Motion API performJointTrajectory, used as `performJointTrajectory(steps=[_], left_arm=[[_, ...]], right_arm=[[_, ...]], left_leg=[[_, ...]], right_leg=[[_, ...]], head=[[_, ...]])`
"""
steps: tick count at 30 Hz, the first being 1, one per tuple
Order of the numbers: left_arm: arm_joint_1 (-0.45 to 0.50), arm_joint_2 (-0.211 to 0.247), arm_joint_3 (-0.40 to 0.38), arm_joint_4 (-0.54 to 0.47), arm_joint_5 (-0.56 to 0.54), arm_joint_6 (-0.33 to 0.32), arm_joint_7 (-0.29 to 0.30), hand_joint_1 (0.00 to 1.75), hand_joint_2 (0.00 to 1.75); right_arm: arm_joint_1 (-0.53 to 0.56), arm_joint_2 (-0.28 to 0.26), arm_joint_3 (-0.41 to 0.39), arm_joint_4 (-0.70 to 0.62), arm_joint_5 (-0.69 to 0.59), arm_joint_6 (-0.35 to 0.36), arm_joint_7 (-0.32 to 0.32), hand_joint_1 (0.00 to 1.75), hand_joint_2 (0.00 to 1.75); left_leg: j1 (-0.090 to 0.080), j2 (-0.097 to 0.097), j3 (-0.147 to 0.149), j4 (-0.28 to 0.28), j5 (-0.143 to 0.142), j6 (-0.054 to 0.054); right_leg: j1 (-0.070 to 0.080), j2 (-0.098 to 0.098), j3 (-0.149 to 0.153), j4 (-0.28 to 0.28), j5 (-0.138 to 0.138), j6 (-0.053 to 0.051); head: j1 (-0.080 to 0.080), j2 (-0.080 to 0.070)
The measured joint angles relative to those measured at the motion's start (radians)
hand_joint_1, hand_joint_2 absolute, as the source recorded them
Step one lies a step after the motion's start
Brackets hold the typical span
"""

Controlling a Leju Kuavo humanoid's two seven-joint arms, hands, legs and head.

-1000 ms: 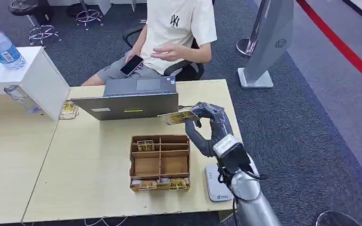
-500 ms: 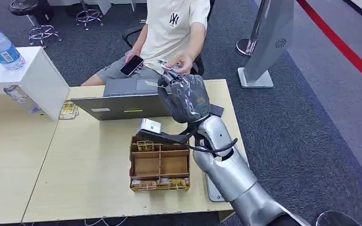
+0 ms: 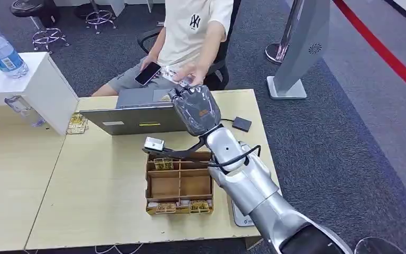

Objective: Pass the card to the sensor for recognition and then transmit it.

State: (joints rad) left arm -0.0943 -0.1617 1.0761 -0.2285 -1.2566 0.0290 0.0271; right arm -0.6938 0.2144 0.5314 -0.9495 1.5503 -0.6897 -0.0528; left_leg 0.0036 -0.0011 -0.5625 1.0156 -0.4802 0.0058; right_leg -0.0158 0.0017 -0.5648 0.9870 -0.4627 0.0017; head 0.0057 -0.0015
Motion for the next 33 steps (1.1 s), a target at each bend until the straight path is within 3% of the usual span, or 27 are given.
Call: performJointTrajectory(steps=[1,2,3,9,14,18,20,21,23,24,27,28,32,33], left_arm=[[0.000,0.000,0.000,0.000,0.000,-0.001,0.001,0.00,0.00],[0.000,0.000,0.000,0.000,0.000,-0.002,0.002,0.00,0.00],[0.000,0.000,0.000,0.000,0.000,-0.002,0.002,0.00,0.00],[0.000,0.000,0.000,0.000,0.006,-0.001,0.003,0.00,0.00],[0.000,0.000,0.000,0.000,0.011,0.002,0.003,0.00,0.00],[0.001,0.000,0.000,0.000,0.019,0.009,0.003,0.00,0.00],[0.000,0.000,0.000,0.000,0.035,0.015,0.002,0.00,0.00],[0.000,0.000,0.000,0.000,0.042,0.017,0.000,0.00,0.00],[0.002,-0.002,0.003,0.000,0.061,0.027,-0.008,0.00,0.00],[0.003,-0.002,0.004,0.000,0.067,0.029,-0.013,0.00,0.00],[0.003,-0.002,0.009,0.000,0.074,0.032,-0.021,0.00,0.00],[0.003,-0.002,0.013,0.000,0.077,0.034,-0.023,0.00,0.00],[0.002,-0.001,0.021,0.000,0.082,0.037,-0.024,0.00,0.00],[0.002,-0.001,0.022,0.000,0.084,0.037,-0.024,0.00,0.00]], right_arm=[[-0.001,-0.001,0.001,0.003,0.002,0.000,0.012,1.75,1.75],[-0.001,-0.005,0.003,0.006,0.002,0.000,0.031,0.09,1.75],[-0.002,-0.008,0.008,0.009,0.002,0.000,0.049,0.00,0.00],[-0.002,-0.030,0.023,0.028,0.000,0.000,0.113,0.00,0.00],[0.026,-0.039,0.015,0.011,-0.034,0.000,0.065,0.00,0.00],[0.098,-0.029,-0.035,-0.057,-0.189,0.001,-0.098,0.00,0.00],[0.146,-0.008,-0.061,-0.091,-0.436,0.045,-0.227,0.00,0.00],[0.170,-0.004,-0.062,-0.111,-0.563,0.087,-0.265,0.00,0.00],[0.241,0.006,-0.060,-0.205,-0.988,0.305,-0.322,0.00,0.00],[0.268,0.009,-0.056,-0.246,-1.126,0.409,-0.332,0.00,0.00],[0.331,0.008,-0.044,-0.339,-1.395,0.657,-0.350,0.00,0.00],[0.353,0.005,-0.035,-0.370,-1.509,0.773,-0.357,0.00,0.00],[0.419,-0.029,0.007,-0.427,-1.697,1.041,-0.381,0.00,0.00],[0.434,-0.039,0.017,-0.433,-1.713,1.072,-0.386,0.00,0.00]], left_leg=[[0.000,0.000,0.000,0.000,0.000,0.000],[0.000,0.000,0.000,0.000,0.000,0.000],[0.000,0.000,0.000,0.000,0.000,0.000],[0.000,0.000,0.000,0.000,0.000,0.000],[0.000,0.000,0.000,0.000,0.000,0.000],[0.000,0.000,0.000,0.000,0.000,0.000],[0.000,0.000,0.000,0.000,0.000,0.000],[0.000,0.000,0.000,0.000,0.000,0.000],[0.000,0.000,-0.001,0.000,-0.001,0.000],[0.000,0.000,-0.002,0.000,-0.001,0.000],[0.000,0.000,-0.002,0.000,-0.001,0.000],[0.000,0.000,-0.002,0.000,-0.001,0.000],[0.000,0.000,-0.002,0.000,-0.001,0.000],[0.000,0.000,-0.002,0.000,-0.001,0.000]], right_leg=[[0.000,0.000,0.000,0.000,0.000,0.000],[0.000,0.000,0.000,0.000,0.000,0.000],[0.000,0.000,0.000,0.000,0.000,0.000],[0.000,0.000,0.000,0.000,0.000,0.000],[0.000,0.000,-0.001,0.000,0.000,0.000],[0.000,0.000,-0.001,0.000,0.000,0.000],[0.000,0.000,-0.001,0.000,0.000,0.000],[0.000,0.000,-0.001,0.000,-0.001,0.000],[0.000,0.000,-0.001,0.000,-0.001,0.000],[0.000,0.000,-0.002,0.000,-0.001,0.000],[0.000,0.000,-0.002,0.000,-0.001,0.000],[0.000,0.000,-0.002,0.000,-0.001,0.000],[0.000,0.000,-0.002,-0.001,-0.001,0.000],[0.000,0.000,-0.002,-0.001,-0.001,0.000]], head=[[0.000,0.000],[0.000,0.000],[0.000,0.000],[0.000,0.000],[0.000,0.000],[0.000,0.000],[0.000,0.000],[0.000,0.000],[0.000,0.000],[0.000,0.000],[0.000,0.000],[0.000,0.000],[0.000,0.000],[0.000,0.000]])
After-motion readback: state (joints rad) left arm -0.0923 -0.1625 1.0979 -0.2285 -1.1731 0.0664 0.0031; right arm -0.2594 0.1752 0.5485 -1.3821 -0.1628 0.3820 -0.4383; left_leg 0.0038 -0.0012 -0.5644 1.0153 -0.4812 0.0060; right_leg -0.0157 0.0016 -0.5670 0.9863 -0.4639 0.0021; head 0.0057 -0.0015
